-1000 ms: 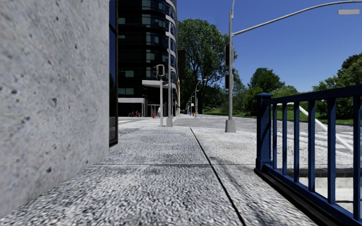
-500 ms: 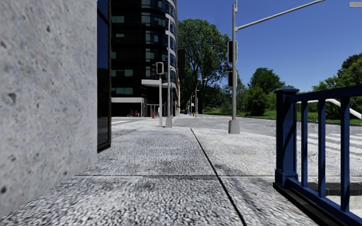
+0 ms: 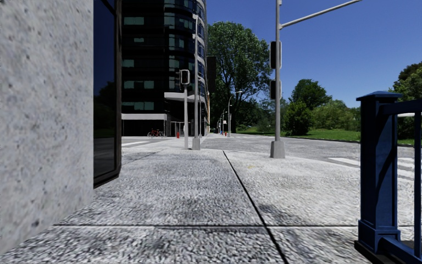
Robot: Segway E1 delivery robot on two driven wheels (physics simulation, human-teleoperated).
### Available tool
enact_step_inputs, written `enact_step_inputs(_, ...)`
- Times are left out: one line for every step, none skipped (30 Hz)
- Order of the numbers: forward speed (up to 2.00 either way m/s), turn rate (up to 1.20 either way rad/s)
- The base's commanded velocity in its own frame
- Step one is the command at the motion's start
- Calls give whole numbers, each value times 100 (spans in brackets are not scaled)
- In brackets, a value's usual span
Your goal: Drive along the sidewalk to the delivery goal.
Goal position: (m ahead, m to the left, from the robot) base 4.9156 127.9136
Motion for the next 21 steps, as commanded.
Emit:
enact_step_inputs(98, 0)
enact_step_inputs(98, 0)
enact_step_inputs(98, 0)
enact_step_inputs(98, 0)
enact_step_inputs(98, 0)
enact_step_inputs(98, 0)
enact_step_inputs(98, 0)
enact_step_inputs(98, 0)
enact_step_inputs(98, 0)
enact_step_inputs(98, 0)
enact_step_inputs(98, 0)
enact_step_inputs(98, 0)
enact_step_inputs(98, 0)
enact_step_inputs(98, 0)
enact_step_inputs(98, 0)
enact_step_inputs(98, 0)
enact_step_inputs(98, 0)
enact_step_inputs(98, 0)
enact_step_inputs(98, 0)
enact_step_inputs(98, 0)
enact_step_inputs(99, 0)
